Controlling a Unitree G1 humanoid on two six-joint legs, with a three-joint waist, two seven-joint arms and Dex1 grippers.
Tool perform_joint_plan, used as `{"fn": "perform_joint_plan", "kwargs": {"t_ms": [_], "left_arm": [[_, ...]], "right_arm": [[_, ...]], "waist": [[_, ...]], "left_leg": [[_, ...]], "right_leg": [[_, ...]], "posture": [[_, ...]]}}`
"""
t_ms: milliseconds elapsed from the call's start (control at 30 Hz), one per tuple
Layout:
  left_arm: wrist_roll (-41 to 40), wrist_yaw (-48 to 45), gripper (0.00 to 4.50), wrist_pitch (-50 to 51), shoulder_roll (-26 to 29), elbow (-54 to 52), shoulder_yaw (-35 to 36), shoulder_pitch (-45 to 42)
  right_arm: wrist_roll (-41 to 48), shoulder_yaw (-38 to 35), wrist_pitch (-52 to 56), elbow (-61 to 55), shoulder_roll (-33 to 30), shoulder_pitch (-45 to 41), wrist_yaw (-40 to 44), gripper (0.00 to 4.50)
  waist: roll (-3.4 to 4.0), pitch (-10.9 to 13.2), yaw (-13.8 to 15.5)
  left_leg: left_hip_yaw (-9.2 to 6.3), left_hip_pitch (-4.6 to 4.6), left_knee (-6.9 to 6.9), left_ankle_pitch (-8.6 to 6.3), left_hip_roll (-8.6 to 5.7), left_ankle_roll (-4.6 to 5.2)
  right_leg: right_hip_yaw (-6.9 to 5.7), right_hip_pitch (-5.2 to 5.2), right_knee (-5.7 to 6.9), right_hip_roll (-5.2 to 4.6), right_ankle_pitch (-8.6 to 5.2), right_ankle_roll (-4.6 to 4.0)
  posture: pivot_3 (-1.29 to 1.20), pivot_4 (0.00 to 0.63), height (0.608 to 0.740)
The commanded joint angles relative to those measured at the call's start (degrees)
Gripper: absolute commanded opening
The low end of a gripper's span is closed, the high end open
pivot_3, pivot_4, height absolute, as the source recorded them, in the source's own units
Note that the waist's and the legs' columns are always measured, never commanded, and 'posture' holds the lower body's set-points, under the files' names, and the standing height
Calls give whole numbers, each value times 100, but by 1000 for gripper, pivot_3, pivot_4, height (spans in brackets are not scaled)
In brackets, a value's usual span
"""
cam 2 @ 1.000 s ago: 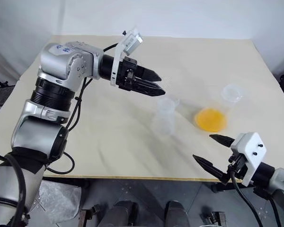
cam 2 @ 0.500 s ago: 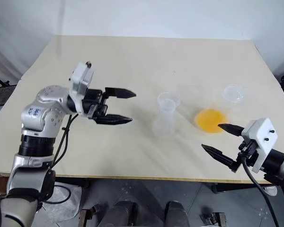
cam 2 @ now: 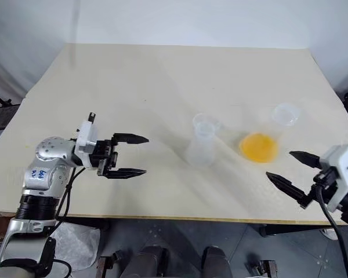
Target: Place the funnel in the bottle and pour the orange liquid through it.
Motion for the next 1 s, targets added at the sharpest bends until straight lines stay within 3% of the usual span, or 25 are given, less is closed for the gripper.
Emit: {"fn": "perform_joint_plan", "kwargs": {"t_ms": [33,200,500,1000], "left_arm": [[-19,53,4478,-530,-32,379,265,-148],[-22,-91,4478,-884,-64,757,210,-385],[8,-94,4478,-1168,-373,1099,93,-762],[-53,108,4478,-752,-262,550,80,-593]], "right_arm": [[85,-489,-9,-394,210,189,-231,4500],[17,-395,-32,-497,396,45,-664,4500],[-546,687,-226,263,556,-1235,-1408,4500],[-1224,1913,-1130,2256,655,-3227,-1296,4500]], "waist": [[0,0,-4],[0,0,-15],[4,-2,-28],[5,-3,-102]], "left_leg": [[0,0,0,0,0,0],[1,2,0,0,2,0],[3,5,0,0,0,0],[0,5,-3,0,-1,0]], "right_leg": [[0,0,0,0,0,0],[0,0,1,3,0,0],[0,-1,6,2,0,0],[-2,-4,7,0,0,0]], "posture": [[0,150,740],[0,150,740],[0,150,740],[0,150,740]]}}
